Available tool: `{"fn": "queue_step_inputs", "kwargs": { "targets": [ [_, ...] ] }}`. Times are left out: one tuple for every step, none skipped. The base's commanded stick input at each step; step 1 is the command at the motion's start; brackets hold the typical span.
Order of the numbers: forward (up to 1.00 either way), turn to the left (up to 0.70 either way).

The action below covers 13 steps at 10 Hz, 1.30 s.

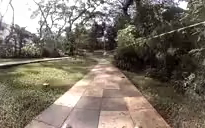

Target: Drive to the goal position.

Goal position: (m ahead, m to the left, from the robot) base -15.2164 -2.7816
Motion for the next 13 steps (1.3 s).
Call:
{"fn": "queue_step_inputs", "kwargs": {
  "targets": [
    [0.00, 0.45],
    [0.00, 0.45],
    [0.00, 0.45],
    [0.00, 0.45],
    [0.00, 0.45],
    [0.00, 0.45],
    [0.00, 0.45],
    [0.00, 0.45],
    [0.00, 0.45],
    [0.00, 0.45],
    [0.00, 0.45],
    [0.00, 0.45],
    [0.00, 0.45]
  ]
}}
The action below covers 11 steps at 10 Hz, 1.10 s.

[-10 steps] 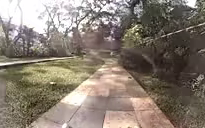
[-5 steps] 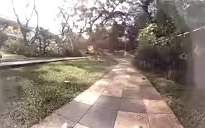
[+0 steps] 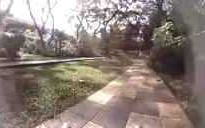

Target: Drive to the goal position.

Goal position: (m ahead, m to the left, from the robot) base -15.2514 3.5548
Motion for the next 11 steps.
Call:
{"fn": "queue_step_inputs", "kwargs": {
  "targets": [
    [0.00, 0.45],
    [0.00, 0.45],
    [0.00, 0.45],
    [0.00, 0.45],
    [0.00, 0.45],
    [0.00, 0.45],
    [0.00, 0.45],
    [0.00, 0.45],
    [0.00, 0.45],
    [0.00, 0.45],
    [0.00, 0.45]
  ]
}}
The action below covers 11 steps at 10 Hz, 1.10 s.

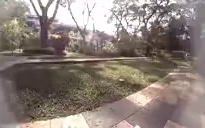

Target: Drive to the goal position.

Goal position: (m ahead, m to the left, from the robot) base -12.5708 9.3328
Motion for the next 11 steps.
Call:
{"fn": "queue_step_inputs", "kwargs": {
  "targets": [
    [0.00, 0.45],
    [0.00, 0.45],
    [0.00, 0.45],
    [0.00, 0.45],
    [0.00, 0.45],
    [0.00, 0.45],
    [0.00, 0.45],
    [0.00, 0.45],
    [0.00, 0.45],
    [0.00, 0.45],
    [0.00, 0.45]
  ]
}}
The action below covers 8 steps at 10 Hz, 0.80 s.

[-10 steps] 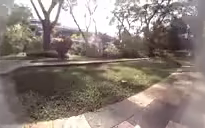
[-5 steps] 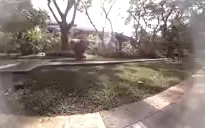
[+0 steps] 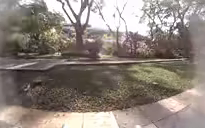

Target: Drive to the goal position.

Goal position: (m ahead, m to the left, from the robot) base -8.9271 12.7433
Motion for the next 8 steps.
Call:
{"fn": "queue_step_inputs", "kwargs": {
  "targets": [
    [0.00, 0.45],
    [0.00, 0.45],
    [0.00, 0.45],
    [0.00, 0.45],
    [0.00, 0.45],
    [0.00, 0.45],
    [0.00, 0.45],
    [0.00, 0.45]
  ]
}}
